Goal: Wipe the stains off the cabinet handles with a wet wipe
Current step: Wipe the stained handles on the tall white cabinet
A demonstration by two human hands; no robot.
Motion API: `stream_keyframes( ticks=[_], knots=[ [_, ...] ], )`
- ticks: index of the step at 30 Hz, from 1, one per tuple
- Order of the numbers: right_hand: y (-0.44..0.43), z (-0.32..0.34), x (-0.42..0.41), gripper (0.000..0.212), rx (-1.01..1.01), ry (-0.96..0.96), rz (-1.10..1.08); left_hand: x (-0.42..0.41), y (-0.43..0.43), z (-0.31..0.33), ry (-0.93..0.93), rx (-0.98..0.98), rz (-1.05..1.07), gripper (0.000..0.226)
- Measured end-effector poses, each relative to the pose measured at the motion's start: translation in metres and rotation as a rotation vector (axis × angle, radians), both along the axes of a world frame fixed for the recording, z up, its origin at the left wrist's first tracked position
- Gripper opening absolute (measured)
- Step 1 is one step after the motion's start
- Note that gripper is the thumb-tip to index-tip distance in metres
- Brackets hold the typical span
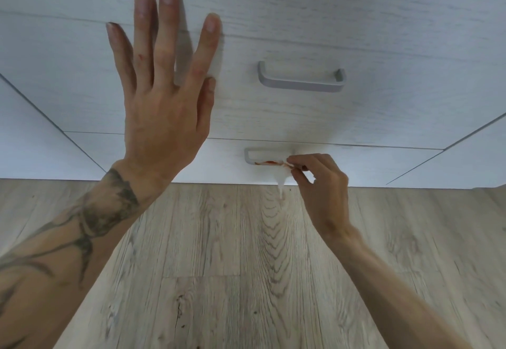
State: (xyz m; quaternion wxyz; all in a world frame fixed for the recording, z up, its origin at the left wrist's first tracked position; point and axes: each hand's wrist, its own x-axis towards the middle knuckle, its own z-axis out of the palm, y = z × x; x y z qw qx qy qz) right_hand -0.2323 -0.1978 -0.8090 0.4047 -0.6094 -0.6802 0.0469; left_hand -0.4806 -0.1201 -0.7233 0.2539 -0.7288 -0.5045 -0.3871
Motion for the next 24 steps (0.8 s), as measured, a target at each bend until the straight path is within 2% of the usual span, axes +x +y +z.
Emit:
stream_keyframes(
  ticks=[4, 9, 17, 22, 24],
  knots=[
    [-0.001, -0.003, -0.007, 0.022, 0.024, 0.019, -0.033, 0.000, -0.001, 0.000, 0.002, -0.004, 0.004, 0.047],
    [0.008, -0.003, -0.034, 0.016, 0.007, -0.021, 0.093, 0.000, -0.001, 0.000, 0.018, 0.000, 0.015, 0.047],
    [0.002, -0.008, -0.016, 0.021, 0.029, 0.021, -0.047, -0.001, -0.004, 0.001, 0.021, -0.009, 0.027, 0.048],
    [0.013, -0.004, -0.015, 0.014, 0.039, -0.100, 0.105, 0.002, -0.001, 0.000, 0.020, 0.008, 0.038, 0.048],
    [0.013, -0.003, -0.005, 0.014, 0.029, -0.130, 0.101, 0.002, 0.000, -0.001, 0.024, 0.018, 0.039, 0.048]
  ],
)
